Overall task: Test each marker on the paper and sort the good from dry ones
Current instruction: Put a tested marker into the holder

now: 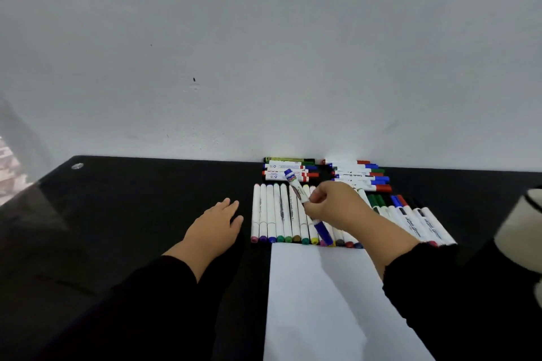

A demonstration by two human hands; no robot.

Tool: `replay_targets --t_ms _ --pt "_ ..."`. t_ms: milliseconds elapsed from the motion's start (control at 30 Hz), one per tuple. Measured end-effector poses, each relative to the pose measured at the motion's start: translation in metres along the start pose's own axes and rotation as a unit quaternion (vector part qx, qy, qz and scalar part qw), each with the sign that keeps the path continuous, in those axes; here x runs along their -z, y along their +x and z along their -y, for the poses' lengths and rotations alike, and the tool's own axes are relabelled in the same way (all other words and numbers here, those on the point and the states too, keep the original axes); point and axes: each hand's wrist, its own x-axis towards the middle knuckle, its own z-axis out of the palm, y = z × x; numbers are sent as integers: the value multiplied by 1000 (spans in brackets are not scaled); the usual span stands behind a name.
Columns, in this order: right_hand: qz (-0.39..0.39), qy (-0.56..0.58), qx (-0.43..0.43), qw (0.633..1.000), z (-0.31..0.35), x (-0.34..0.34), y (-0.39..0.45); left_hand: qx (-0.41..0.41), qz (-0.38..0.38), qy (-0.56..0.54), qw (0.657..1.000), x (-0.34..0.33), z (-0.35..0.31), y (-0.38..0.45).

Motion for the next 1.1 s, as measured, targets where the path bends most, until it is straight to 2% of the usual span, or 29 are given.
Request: replay_targets --t_ms 100,267,367,467,567,700,767,1000,1100 --pt "3 161 -67 985 -2 -8 -28 -23 -19 -58 998 0 -18 -34" --pt "-18 416 -113 902 -5 -23 -68 -57 -42 -193 979 -11 -54 -103" --pt "-38 513 -121 849 -5 -28 -88 -25 -17 -357 934 -20 -69 -137" --pt "-54 546 -125 827 -5 -34 -105 11 7 -479 878 -26 -80 -155" --pt "-57 536 -118 834 -9 -37 -119 49 6 -481 875 -30 -87 -159" --pt "-69 424 -107 897 -17 -40 -127 58 23 -425 903 -31 -93 -162" --pt "-83 391 -106 911 -22 -42 -126 47 24 -397 916 -33 -97 -162" --pt "-137 410 -137 891 -33 -47 -115 19 9 -309 951 -41 -110 -154" --pt "-134 409 -144 891 -33 -49 -111 24 27 -330 943 -41 -110 -150"
